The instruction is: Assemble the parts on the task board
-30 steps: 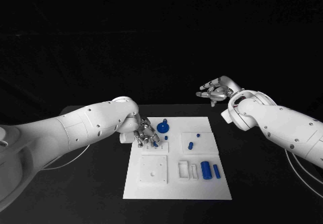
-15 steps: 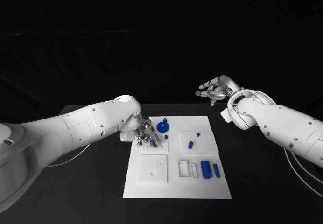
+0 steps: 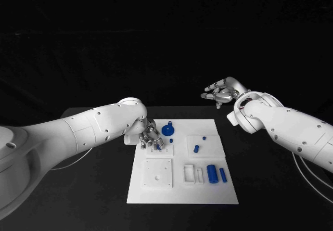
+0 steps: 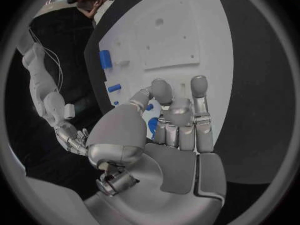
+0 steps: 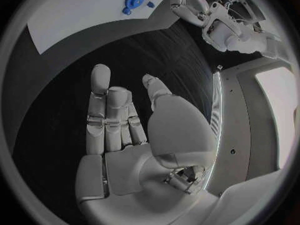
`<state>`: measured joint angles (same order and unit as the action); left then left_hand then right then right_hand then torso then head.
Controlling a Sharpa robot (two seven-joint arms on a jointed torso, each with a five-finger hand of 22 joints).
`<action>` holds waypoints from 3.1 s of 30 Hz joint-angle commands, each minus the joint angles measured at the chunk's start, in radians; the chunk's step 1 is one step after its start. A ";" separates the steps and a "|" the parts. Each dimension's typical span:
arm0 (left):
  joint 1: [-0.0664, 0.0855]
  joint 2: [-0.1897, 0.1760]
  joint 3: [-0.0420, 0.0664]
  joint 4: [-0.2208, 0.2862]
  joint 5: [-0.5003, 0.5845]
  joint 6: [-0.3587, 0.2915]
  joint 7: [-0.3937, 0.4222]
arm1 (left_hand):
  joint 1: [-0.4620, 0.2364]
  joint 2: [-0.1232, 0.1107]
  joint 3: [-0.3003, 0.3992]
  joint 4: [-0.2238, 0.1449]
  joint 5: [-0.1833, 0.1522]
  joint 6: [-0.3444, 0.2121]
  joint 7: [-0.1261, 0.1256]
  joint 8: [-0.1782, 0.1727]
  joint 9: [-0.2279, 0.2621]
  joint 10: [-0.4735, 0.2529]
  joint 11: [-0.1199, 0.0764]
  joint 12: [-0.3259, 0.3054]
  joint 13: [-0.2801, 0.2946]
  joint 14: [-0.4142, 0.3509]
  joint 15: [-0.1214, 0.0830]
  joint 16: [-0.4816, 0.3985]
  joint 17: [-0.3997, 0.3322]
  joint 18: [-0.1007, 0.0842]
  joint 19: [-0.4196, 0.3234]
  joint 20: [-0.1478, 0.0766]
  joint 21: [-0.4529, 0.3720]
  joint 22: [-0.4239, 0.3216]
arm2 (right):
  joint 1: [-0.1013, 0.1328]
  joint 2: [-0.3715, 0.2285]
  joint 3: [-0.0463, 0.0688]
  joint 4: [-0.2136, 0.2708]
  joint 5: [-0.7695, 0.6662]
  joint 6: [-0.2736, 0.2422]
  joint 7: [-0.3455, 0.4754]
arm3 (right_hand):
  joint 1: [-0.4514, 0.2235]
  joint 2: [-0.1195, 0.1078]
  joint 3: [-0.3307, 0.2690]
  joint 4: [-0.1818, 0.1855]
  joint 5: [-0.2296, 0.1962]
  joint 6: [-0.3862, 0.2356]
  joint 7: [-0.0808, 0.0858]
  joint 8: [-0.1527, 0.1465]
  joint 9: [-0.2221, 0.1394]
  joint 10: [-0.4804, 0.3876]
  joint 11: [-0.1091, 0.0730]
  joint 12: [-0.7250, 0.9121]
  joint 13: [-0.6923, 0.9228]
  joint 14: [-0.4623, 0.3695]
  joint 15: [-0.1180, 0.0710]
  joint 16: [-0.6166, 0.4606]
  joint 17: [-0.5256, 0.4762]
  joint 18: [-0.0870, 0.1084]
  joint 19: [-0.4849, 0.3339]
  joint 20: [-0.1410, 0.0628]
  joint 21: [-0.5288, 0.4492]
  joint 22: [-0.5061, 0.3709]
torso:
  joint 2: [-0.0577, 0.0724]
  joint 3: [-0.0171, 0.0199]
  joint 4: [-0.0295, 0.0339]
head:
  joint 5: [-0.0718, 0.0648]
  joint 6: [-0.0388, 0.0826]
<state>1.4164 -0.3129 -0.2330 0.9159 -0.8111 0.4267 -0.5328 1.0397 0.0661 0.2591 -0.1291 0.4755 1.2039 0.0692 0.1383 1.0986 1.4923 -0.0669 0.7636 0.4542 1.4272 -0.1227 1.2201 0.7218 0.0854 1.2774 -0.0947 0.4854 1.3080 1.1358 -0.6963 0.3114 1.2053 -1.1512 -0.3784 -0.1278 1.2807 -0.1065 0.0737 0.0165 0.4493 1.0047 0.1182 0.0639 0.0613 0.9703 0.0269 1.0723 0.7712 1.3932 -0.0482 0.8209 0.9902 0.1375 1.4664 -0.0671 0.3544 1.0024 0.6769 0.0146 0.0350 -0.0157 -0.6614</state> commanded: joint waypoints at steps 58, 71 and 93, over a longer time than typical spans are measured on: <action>-0.015 0.020 -0.003 -0.020 -0.040 0.056 0.044 | 0.038 0.033 0.024 -0.033 -0.006 0.137 -0.127 0.002 0.006 0.019 -0.032 0.007 -0.003 -0.009 -0.003 0.004 -0.004 -0.020 -0.006 0.000 0.000 0.019 | -0.003 0.007 0.000 -0.001 -0.002 0.011 0.010 | -0.009 0.002 0.005 -0.003 0.005 -0.004 0.002 -0.003 0.000 -0.004 -0.003 0.004 -0.001 -0.007 0.000 -0.005 0.000 0.015 0.035 0.002 -0.006 0.005 | 0.000 0.0001 0.0004 | -0.007 -0.009; -0.021 0.027 -0.003 -0.041 -0.046 0.031 0.043 | 0.037 0.035 0.023 -0.029 -0.008 0.135 -0.127 0.002 0.009 0.019 -0.032 0.006 -0.004 -0.009 -0.003 0.003 -0.006 -0.021 -0.005 -0.001 0.000 0.019 | -0.003 0.008 0.000 0.000 -0.002 0.012 0.010 | -0.009 0.002 0.005 -0.003 0.005 -0.004 0.002 -0.003 0.000 -0.004 -0.003 0.004 -0.001 -0.007 0.000 -0.005 0.000 0.015 0.035 0.002 -0.006 0.005 | 0.000 0.0007 -0.0004 | -0.009 -0.010; -0.031 0.055 -0.002 -0.078 -0.039 0.074 0.026 | 0.042 0.035 0.019 -0.027 -0.027 0.133 -0.126 -0.001 0.010 0.019 -0.032 0.003 -0.004 -0.011 -0.003 -0.001 -0.012 -0.022 -0.007 -0.001 -0.003 0.019 | -0.003 0.010 0.000 -0.001 -0.002 0.016 0.010 | -0.009 0.002 0.005 -0.003 0.005 -0.004 0.002 -0.003 0.000 -0.004 -0.003 0.004 -0.001 -0.007 0.000 -0.005 0.000 0.015 0.035 0.002 -0.006 0.005 | -0.001 0.0017 0.0013 | -0.015 -0.015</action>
<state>1.3890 -0.2610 -0.2340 0.8367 -0.8457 0.4793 -0.4958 1.0424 0.0686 0.2562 -0.1321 0.4519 1.2041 0.0693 0.1363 1.1101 1.4940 -0.0653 0.7674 0.4507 1.4219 -0.1243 1.2198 0.7111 0.0698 1.2774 -0.0947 0.4854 1.3077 1.1335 -0.6870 0.3114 1.2039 -1.1509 -0.3757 -0.1271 1.2808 -0.1065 0.0764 0.0138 0.4493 1.0047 0.1182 0.0639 0.0613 0.9703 0.0269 1.0723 0.7714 1.3933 -0.0482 0.8209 0.9903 0.1388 1.4663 -0.0671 0.3545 1.0063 0.6763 0.0158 0.0357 -0.0292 -0.6753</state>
